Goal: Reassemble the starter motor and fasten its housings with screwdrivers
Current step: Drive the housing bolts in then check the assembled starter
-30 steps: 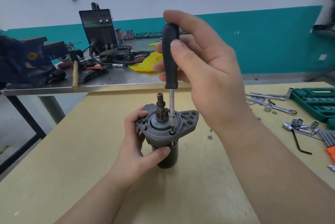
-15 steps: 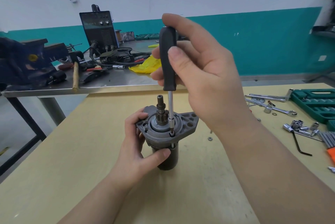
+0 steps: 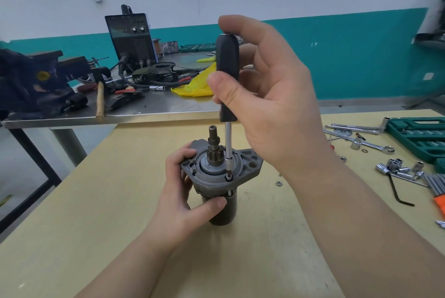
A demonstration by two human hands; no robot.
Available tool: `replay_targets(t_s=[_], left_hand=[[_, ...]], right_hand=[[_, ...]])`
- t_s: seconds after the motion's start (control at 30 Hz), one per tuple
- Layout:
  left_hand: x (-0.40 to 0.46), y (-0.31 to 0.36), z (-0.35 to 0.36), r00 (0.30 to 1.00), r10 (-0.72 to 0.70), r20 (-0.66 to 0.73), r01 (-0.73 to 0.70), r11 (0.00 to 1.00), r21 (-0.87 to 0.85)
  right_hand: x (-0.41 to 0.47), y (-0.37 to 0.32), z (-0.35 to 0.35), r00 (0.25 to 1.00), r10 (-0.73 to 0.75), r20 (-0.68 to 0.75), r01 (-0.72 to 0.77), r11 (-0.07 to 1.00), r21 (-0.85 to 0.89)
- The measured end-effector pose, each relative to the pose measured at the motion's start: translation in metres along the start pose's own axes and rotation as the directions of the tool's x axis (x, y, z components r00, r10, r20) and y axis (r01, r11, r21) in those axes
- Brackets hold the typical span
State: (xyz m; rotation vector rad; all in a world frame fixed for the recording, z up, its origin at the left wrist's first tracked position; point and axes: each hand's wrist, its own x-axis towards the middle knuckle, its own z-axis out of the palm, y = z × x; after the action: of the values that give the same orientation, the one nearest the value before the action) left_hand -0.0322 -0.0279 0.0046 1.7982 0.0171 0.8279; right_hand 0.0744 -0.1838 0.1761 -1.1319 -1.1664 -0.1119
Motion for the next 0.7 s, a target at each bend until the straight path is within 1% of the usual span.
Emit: replay_targets(t_s=[0.1, 0.17, 0.23, 0.27, 0.43, 0.53, 0.63, 0.7], left_hand=[[0.0002, -0.0005, 0.0, 1.0, -0.007, -0.003, 0.006, 1.0, -0.007], [0.0003, -0.0004, 0.0001, 1.0, -0.003, -0.006, 0.003, 1.0, -0.008], [0.0006, -0.0002, 0.0003, 1.0, 0.001, -0.01, -0.001, 1.0, -0.006], [0.0007, -0.0003, 0.0004, 1.0, 0.001, -0.01, -0.001, 1.0, -0.006], [0.0014, -0.0011, 0.0002, 1.0, 0.004, -0.01, -0.004, 1.0, -0.01], [0.0012, -0.0004, 0.0002, 1.0, 0.008, -0.01, -0.008, 1.0, -0.012], [0.0014, -0.0001, 0.0004, 1.0, 0.008, -0.012, -0.009, 1.0, -0.003], [0.0017, -0.0001, 0.0007, 1.0, 0.009, -0.013, -0.009, 1.0, 0.001]], right_hand=[[0.0016, 0.0002, 0.0005, 1.0, -0.018, -0.011, 0.018, 1.0, -0.026], [0.0009, 0.0015, -0.001, 1.0, 0.003, -0.004, -0.003, 0.999, 0.032], [-0.0003, 0.0017, -0.0021, 0.999, 0.053, 0.013, -0.054, 0.993, 0.103], [-0.0007, 0.001, -0.0019, 0.998, 0.067, 0.018, -0.068, 0.992, 0.108], [0.0004, -0.0024, 0.0008, 1.0, -0.009, -0.001, 0.009, 0.999, -0.037], [0.0006, -0.0017, -0.0005, 1.0, 0.009, 0.012, -0.009, 1.0, 0.014], [-0.0005, -0.002, -0.004, 0.996, 0.075, 0.042, -0.079, 0.992, 0.095], [-0.0011, -0.0026, -0.0046, 0.995, 0.084, 0.048, -0.087, 0.993, 0.075]])
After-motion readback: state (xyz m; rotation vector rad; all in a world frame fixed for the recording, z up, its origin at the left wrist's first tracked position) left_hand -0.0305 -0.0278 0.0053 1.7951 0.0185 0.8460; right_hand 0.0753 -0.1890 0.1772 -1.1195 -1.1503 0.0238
